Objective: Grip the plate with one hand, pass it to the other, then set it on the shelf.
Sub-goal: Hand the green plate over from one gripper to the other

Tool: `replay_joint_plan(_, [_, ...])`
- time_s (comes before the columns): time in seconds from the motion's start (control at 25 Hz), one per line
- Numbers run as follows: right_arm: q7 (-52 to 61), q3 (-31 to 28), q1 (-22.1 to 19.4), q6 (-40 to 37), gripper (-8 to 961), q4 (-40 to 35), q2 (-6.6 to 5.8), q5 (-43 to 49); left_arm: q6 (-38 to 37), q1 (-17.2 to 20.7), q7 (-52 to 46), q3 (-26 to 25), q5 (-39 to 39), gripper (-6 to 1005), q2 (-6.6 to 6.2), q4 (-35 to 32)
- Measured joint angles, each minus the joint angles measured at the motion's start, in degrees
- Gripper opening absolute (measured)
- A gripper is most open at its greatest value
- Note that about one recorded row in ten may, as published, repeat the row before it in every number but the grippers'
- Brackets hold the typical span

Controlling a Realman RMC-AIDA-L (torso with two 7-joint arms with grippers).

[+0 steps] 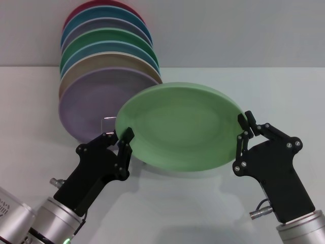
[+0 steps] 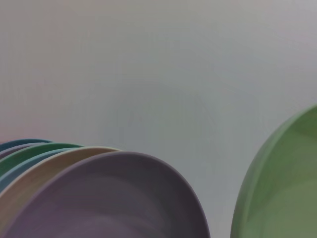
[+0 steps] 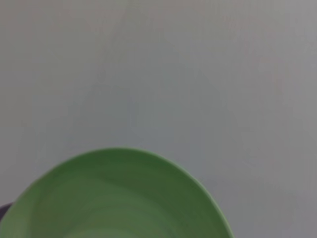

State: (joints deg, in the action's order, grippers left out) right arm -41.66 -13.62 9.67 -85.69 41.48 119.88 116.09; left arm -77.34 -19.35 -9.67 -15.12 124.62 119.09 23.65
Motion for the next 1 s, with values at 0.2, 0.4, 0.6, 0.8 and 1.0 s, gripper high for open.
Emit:
replay_joint_plan(0.2, [0.0, 0.0, 0.0, 0.0, 20, 0.0, 0.00, 0.0, 0.0, 0.0, 0.0, 0.0, 0.0, 110, 0.00, -0.3])
replay_joint_plan(0.4, [0.0, -0.1, 0.1, 0.2, 20, 0.0, 0.00, 0.0, 0.4, 0.0, 0.0, 0.0, 0.1, 95, 0.00, -0.4])
replay_joint_plan(0.6, [-0.1, -0.2, 0.2, 0.6, 20, 0.0, 0.00, 0.0, 0.5, 0.0, 0.0, 0.0, 0.3, 80, 0.00, -0.5])
replay_joint_plan(0.8, [-0.1, -0.3, 0.5, 0.7, 20, 0.0, 0.00, 0.0, 0.5, -0.1, 0.0, 0.0, 0.4, 75, -0.08, -0.5])
replay_joint_plan(1.0, [-0.1, -0.3, 0.6, 0.8, 20, 0.0, 0.00, 0.0, 0.5, -0.1, 0.0, 0.0, 0.4, 61, -0.20, -0.4])
